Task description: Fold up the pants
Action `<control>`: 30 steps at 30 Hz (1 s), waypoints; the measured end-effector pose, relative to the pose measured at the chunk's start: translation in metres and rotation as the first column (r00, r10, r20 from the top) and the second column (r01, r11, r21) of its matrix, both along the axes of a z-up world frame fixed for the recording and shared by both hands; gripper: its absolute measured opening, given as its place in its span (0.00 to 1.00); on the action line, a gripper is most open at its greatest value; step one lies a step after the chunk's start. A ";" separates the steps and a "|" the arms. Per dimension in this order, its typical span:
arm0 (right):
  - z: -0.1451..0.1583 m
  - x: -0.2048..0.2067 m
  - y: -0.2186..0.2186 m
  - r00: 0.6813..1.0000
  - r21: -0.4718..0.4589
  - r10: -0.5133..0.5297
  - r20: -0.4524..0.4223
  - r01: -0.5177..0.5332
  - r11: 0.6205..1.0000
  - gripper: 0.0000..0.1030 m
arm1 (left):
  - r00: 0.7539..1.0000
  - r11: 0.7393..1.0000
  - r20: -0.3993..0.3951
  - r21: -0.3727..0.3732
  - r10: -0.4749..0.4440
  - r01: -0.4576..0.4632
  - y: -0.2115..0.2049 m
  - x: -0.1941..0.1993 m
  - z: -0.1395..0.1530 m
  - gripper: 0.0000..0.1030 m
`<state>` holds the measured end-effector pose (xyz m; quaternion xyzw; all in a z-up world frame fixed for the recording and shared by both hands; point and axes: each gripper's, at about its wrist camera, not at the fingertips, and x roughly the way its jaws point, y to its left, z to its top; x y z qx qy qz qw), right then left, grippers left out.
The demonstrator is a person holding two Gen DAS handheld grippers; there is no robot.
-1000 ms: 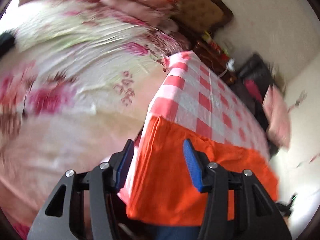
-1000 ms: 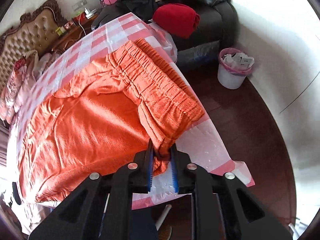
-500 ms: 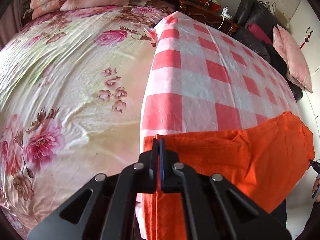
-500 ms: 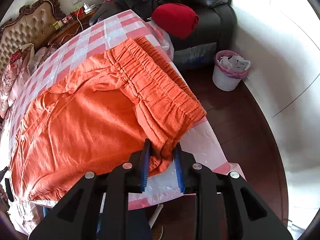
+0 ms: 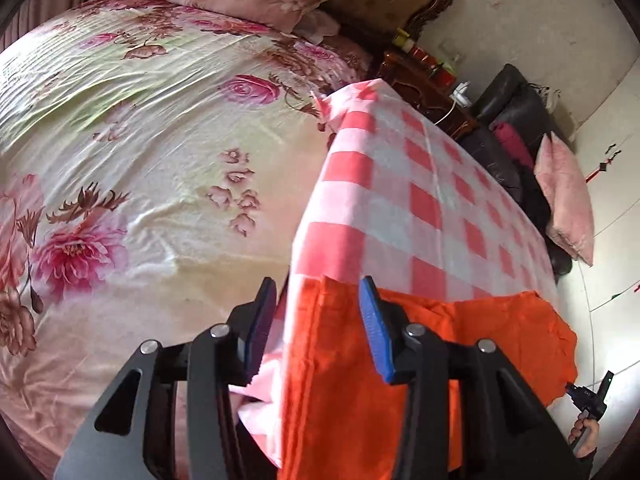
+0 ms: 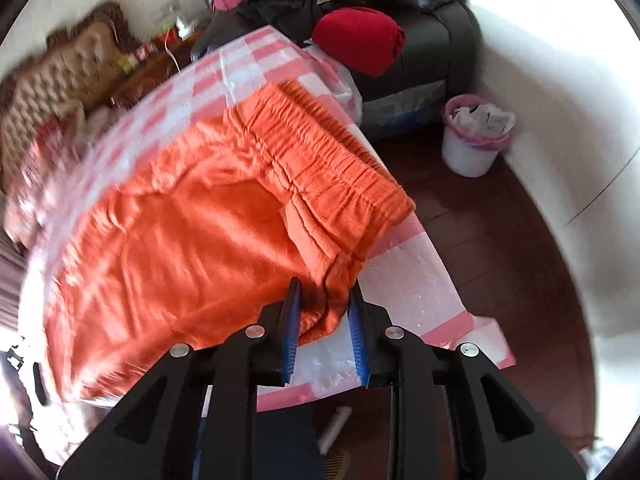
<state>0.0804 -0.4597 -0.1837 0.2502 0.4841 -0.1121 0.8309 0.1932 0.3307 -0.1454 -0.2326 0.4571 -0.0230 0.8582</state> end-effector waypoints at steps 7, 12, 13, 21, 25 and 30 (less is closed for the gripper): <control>-0.008 -0.010 -0.024 0.994 0.225 -0.060 0.092 0.038 0.974 0.28 | 0.988 0.985 0.152 -0.163 -0.027 0.052 -0.064 -0.094 0.014 0.42; -0.007 -0.012 -0.034 0.989 0.228 -0.096 0.115 0.067 0.971 0.28 | 0.992 0.958 0.114 -0.287 0.050 -0.015 -0.085 -0.146 -0.021 0.42; -0.005 -0.011 -0.032 0.988 0.192 -0.093 0.121 0.069 0.979 0.21 | 0.993 0.954 0.090 -0.297 0.071 -0.041 -0.085 -0.152 -0.029 0.42; -0.001 -0.008 -0.013 0.994 -0.070 -0.082 0.070 0.087 0.994 0.39 | 0.960 0.886 -0.032 -0.378 0.279 -0.270 -0.037 -0.183 -0.061 0.50; 0.009 -0.025 -0.019 0.984 -0.129 -0.155 0.088 0.165 0.978 0.61 | 0.941 0.843 -0.057 -0.427 0.335 -0.326 -0.018 -0.185 -0.069 0.57; 0.048 -0.040 0.008 0.976 -0.329 -0.118 0.184 0.174 0.928 0.61 | 0.925 0.742 -0.099 -0.568 0.368 -0.356 0.001 -0.188 -0.095 0.60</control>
